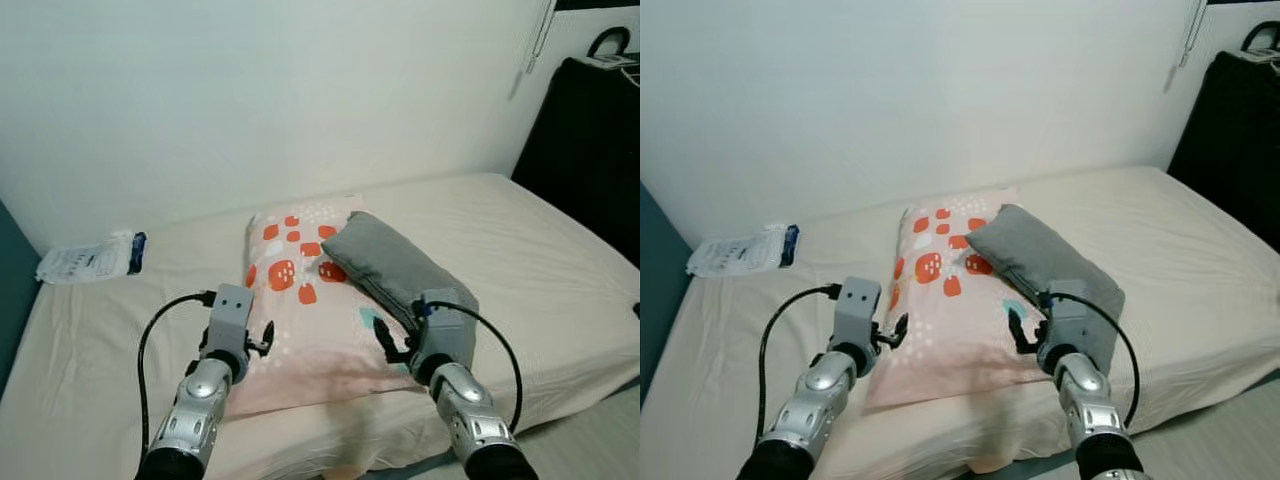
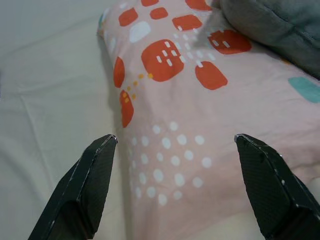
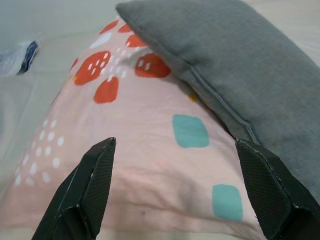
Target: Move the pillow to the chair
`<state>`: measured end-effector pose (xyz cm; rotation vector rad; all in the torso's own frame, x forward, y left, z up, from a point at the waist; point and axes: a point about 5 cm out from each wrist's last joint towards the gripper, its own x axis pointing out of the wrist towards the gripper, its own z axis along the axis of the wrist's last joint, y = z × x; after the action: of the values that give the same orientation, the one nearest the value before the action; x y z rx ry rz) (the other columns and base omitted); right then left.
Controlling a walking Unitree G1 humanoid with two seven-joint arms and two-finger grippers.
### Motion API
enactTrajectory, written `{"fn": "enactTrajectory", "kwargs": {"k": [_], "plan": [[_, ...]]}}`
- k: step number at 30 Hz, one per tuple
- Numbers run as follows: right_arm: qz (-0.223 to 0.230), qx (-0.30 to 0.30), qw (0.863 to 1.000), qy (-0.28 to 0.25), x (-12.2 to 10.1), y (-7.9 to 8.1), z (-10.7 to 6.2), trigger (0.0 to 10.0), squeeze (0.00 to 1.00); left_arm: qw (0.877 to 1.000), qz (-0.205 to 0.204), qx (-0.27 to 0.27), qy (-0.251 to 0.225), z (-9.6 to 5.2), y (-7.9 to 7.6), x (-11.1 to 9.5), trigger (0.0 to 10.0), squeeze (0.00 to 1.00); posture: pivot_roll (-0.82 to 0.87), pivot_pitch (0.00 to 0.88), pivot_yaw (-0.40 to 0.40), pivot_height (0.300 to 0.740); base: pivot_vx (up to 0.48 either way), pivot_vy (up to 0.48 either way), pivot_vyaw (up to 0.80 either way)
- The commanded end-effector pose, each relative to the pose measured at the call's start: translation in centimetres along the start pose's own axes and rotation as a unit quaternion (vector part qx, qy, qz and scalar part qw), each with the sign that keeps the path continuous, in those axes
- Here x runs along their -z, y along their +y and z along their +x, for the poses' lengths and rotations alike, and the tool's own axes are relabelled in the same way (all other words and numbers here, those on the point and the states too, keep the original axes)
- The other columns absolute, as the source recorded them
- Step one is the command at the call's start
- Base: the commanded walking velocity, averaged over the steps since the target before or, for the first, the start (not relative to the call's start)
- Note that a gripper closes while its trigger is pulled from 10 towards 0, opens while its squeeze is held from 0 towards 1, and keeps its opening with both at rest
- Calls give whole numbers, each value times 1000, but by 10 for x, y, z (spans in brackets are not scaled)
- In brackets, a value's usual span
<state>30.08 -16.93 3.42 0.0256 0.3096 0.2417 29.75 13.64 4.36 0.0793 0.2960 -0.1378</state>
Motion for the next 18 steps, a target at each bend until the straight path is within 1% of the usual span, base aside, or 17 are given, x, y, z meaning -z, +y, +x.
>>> {"fn": "enactTrajectory", "kwargs": {"k": [1,5,11,18], "plan": [[-20,-18,1000,1,-1,2,1,10000,0,1000,-9,-2,15,-3,2,8,10000,0,-141,13,-83,660,0,0,0],[-28,-23,999,4,-2,2,1,10000,0,1000,-15,-5,13,-5,2,9,10000,0,-143,14,-98,660,0,0,0],[-23,-23,999,5,-4,2,2,10000,0,1000,-16,-2,14,-7,2,11,10000,0,-167,18,-108,660,0,0,0],[-23,-30,999,9,-2,3,-1,10000,0,1000,-23,1,16,-8,1,13,10000,0,-173,23,-116,660,0,0,0]]}}
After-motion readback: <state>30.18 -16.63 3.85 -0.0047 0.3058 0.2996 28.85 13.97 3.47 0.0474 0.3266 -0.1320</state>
